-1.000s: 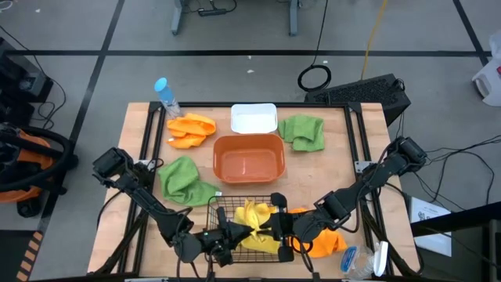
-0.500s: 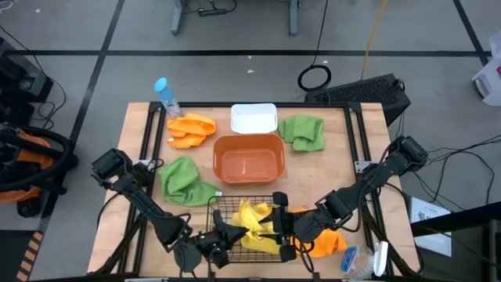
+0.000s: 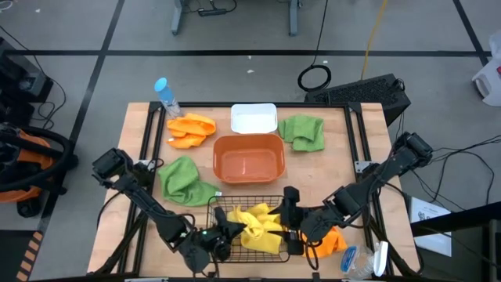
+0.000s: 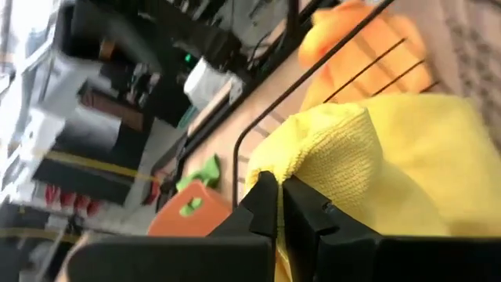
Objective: Sort microfiber towel by color & place in baskets
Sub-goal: Put the yellow microfiber cloth into the black wire basket
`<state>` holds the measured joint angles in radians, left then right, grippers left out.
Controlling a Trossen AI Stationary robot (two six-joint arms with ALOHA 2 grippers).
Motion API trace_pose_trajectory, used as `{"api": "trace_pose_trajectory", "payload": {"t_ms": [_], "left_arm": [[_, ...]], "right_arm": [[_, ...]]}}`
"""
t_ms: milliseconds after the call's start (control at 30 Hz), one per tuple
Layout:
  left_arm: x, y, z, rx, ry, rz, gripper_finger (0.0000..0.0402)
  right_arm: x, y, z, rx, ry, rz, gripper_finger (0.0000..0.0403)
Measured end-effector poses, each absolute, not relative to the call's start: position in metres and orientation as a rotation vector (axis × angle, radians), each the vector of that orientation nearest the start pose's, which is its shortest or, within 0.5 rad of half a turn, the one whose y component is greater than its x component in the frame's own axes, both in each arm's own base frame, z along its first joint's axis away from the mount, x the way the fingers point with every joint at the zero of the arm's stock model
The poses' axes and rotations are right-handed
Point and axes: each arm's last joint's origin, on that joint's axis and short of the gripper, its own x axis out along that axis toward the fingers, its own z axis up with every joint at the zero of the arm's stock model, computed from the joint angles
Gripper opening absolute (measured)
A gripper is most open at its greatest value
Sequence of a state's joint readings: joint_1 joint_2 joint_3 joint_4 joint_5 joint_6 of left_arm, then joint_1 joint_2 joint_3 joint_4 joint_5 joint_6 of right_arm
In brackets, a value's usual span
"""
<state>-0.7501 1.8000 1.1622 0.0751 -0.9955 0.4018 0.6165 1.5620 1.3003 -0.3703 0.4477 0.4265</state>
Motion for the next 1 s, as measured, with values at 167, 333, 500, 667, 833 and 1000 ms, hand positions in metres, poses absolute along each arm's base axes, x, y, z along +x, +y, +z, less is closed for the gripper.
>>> {"api": "trace_pose_trajectory", "payload": {"t_ms": [167, 333, 500, 667, 833, 1000], "left_arm": [[0.301, -0.233, 0.213, 0.745, 0.454, 0.202, 0.0047], [0.295, -0.235, 0.206, 0.661, 0.509, 0.130, 0.0094], [0.281, -0.240, 0.213, 0.604, 0.519, 0.117, 0.0147], [0.267, -0.244, 0.232, 0.579, 0.479, 0.084, 0.0177], [0.252, -0.245, 0.254, 0.602, 0.433, 0.070, 0.0180], [0.241, -0.242, 0.267, 0.618, 0.390, 0.156, 0.0180]], "right_arm": [[0.289, 0.196, 0.302, 0.116, 0.575, 0.047, 0.0239], [0.291, 0.205, 0.291, 0.122, 0.602, 0.046, 0.0232], [0.298, 0.216, 0.280, 0.123, 0.582, 0.066, 0.0220], [0.315, 0.226, 0.268, 0.118, 0.514, 0.093, 0.0204], [0.337, 0.227, 0.247, 0.122, 0.481, 0.082, 0.0178], [0.358, 0.206, 0.227, 0.160, 0.516, -0.010, 0.0130]]}}
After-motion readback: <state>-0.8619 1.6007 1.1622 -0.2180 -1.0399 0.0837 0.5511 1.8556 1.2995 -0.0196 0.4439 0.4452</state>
